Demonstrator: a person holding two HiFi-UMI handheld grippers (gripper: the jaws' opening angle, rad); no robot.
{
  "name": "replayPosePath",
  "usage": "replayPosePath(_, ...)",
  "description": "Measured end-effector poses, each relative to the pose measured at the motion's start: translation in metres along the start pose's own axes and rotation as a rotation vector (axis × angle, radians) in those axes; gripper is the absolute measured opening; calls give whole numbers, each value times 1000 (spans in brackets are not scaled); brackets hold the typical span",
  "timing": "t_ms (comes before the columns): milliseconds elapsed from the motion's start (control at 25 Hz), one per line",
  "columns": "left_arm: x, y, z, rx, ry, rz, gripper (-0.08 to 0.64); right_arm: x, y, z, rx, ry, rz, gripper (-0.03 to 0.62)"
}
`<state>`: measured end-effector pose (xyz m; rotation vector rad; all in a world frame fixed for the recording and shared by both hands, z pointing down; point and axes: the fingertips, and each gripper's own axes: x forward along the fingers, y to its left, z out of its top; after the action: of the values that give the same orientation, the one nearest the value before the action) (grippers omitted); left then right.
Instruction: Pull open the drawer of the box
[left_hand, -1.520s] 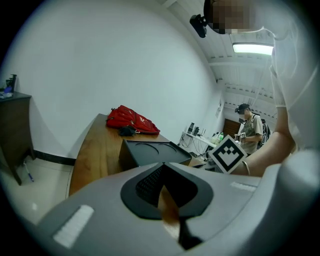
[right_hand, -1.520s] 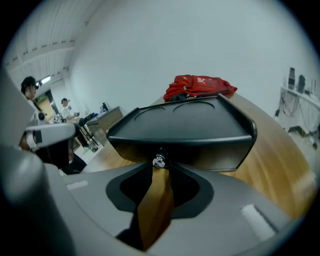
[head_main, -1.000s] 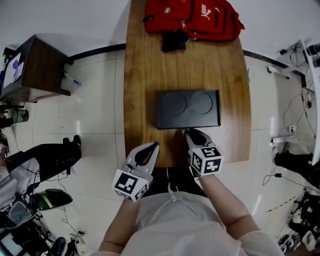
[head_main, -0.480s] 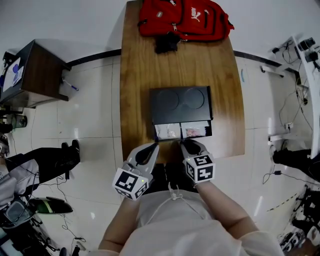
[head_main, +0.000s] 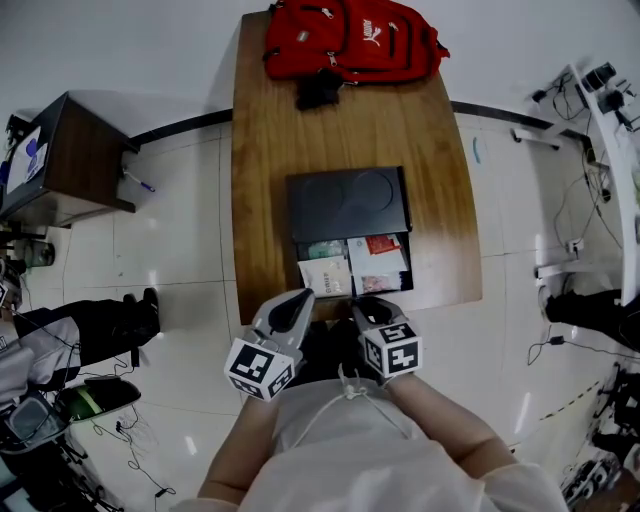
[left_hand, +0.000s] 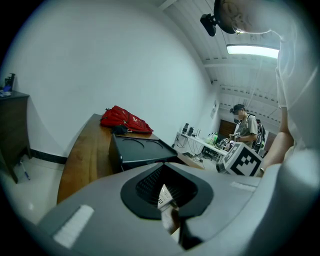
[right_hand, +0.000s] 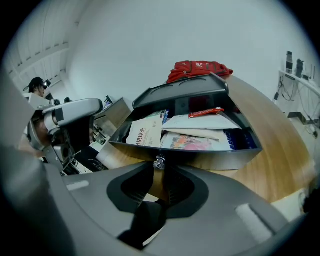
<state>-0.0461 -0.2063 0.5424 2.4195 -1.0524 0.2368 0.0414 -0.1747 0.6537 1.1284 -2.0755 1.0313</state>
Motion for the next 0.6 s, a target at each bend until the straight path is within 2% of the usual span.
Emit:
replayPosePath(480, -6, -8, -6, -8, -8, 21, -5, 1, -4, -6, -19, 3, -7, 77)
replayPosePath(600, -10, -11, -1, -16, -34, 30, -5, -10, 3, -5, -23, -14, 19, 109)
